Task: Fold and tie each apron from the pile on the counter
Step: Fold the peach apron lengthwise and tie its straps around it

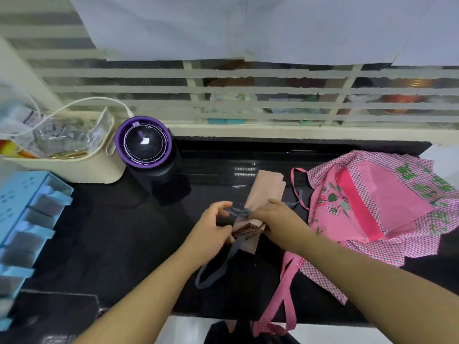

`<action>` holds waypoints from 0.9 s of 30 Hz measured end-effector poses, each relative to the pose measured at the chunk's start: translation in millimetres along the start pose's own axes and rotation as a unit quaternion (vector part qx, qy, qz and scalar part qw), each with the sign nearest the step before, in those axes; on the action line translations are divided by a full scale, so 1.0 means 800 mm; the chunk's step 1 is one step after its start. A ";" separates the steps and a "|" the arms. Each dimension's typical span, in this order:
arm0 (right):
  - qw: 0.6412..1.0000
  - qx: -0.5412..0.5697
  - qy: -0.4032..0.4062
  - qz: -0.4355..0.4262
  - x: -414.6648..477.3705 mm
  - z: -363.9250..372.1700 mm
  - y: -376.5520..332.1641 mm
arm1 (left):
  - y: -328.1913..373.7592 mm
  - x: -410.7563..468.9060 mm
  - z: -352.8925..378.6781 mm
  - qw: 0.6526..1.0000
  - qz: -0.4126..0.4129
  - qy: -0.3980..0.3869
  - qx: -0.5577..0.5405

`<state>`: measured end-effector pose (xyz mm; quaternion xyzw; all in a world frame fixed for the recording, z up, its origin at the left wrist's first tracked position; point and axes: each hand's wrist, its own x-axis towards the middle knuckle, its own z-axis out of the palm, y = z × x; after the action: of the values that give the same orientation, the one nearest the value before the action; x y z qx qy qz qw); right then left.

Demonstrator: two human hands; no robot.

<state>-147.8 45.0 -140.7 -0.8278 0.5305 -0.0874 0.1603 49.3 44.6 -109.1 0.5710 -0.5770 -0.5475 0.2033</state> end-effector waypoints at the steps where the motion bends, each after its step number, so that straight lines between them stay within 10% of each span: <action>1: 0.998 0.051 0.020 0.020 0.008 -0.018 -0.004 | 0.020 0.003 -0.014 0.998 0.014 0.016 -0.064; 4: 0.980 0.161 0.101 0.061 0.029 -0.094 -0.016 | 0.098 0.000 -0.061 0.957 0.060 0.044 -0.280; 9: 0.935 0.343 0.014 0.083 0.055 -0.212 -0.023 | 0.233 -0.019 -0.126 0.884 0.201 0.029 -0.422; 16: 0.809 0.583 -0.020 0.079 0.078 -0.298 -0.067 | 0.373 -0.060 -0.161 0.903 0.397 0.056 -0.154; 27: 0.947 0.240 0.212 -0.037 0.089 -0.443 -0.201 | 0.461 -0.112 -0.220 0.825 0.463 0.286 0.155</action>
<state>-92.7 -18.5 245.6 -0.7460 0.4848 -0.3912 0.2354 63.2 -39.7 300.7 0.3920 -0.7668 -0.1052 0.4972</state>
